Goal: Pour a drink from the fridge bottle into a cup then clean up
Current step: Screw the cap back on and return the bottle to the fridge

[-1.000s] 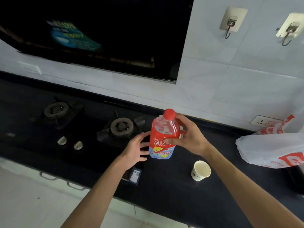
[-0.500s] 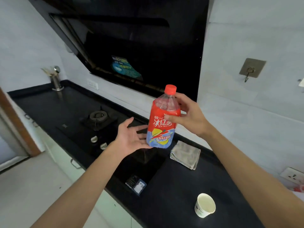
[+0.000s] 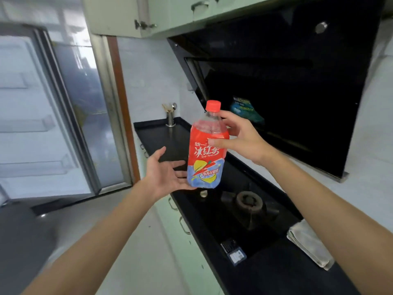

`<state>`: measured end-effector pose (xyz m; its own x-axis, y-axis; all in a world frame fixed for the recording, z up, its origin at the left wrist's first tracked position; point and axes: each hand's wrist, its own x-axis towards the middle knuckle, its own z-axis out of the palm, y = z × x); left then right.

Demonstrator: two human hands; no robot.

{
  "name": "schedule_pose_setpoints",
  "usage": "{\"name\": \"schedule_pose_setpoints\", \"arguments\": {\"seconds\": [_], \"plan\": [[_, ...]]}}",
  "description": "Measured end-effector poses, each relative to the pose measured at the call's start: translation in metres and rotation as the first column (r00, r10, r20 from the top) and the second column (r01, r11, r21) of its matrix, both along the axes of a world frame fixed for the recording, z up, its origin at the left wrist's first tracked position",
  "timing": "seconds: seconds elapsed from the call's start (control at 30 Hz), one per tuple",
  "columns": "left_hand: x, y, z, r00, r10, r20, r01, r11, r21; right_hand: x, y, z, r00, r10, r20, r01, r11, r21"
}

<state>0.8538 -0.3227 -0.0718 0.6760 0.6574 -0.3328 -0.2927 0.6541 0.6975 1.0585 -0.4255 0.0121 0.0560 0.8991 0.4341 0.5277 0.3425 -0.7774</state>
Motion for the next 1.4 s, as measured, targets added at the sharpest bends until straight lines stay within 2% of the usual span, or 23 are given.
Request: {"name": "schedule_pose_setpoints", "arguments": {"seconds": [0.17,0.47,0.8,1.07,1.4], "plan": [[-0.087,0.013,0.017,0.989,0.146,0.013,-0.147,0.988,0.047,-0.073,0.049,0.016,0.991,0.127,-0.038,-0.126,0.992,0.01],[-0.253,0.039,0.028,0.937,0.346,0.056,-0.349,0.934,0.071,-0.236,0.125,0.038,0.944,0.33,0.004,-0.329,0.944,-0.026],[-0.423,0.07,0.036,0.863,0.502,0.061,-0.506,0.858,0.085,-0.405,0.188,0.048,0.87,0.492,-0.016,-0.492,0.87,-0.014],[-0.521,0.077,0.038,0.798,0.596,0.089,-0.602,0.794,0.084,-0.512,0.223,0.052,0.811,0.585,0.008,-0.585,0.811,-0.023],[-0.601,0.08,0.035,0.711,0.7,0.073,-0.703,0.702,0.111,-0.6,0.275,0.043,0.676,0.735,-0.048,-0.737,0.676,-0.029]]}}
